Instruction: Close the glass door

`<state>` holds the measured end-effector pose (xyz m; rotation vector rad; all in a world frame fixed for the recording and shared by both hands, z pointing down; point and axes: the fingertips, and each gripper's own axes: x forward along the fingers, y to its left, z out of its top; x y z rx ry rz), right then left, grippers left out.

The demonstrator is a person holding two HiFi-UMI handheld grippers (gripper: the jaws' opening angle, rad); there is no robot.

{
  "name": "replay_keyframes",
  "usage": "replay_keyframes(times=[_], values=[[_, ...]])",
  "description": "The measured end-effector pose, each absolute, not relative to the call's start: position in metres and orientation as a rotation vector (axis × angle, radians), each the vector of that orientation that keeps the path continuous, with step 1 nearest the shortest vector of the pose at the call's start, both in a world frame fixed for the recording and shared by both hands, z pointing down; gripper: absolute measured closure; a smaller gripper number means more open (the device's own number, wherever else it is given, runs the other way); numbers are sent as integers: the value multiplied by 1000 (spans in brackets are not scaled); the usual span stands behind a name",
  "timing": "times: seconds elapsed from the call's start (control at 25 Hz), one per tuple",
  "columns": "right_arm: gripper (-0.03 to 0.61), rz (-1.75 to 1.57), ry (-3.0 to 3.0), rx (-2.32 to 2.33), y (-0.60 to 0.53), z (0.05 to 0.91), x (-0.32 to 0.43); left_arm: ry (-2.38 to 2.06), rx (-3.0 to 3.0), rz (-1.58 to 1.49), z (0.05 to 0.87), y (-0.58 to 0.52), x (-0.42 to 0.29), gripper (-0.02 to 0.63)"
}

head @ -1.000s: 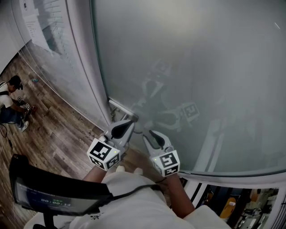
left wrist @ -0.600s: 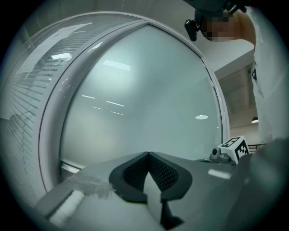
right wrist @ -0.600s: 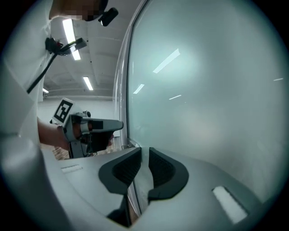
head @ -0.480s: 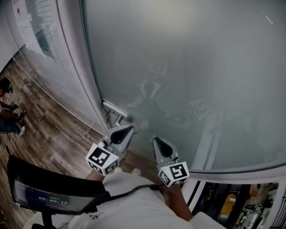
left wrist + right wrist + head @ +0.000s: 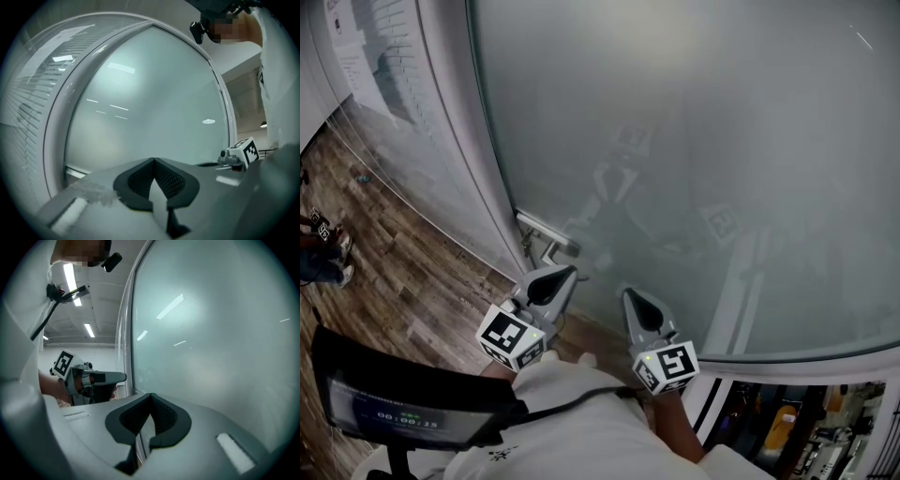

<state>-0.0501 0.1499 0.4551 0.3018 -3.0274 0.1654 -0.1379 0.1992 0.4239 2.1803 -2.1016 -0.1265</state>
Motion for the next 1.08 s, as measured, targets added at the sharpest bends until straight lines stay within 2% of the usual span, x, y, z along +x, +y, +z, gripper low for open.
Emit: replay_keyframes(times=[1.08], values=[[571, 121, -2982, 310, 174, 457, -89, -2114, 2139, -140, 437, 235, -181, 614]])
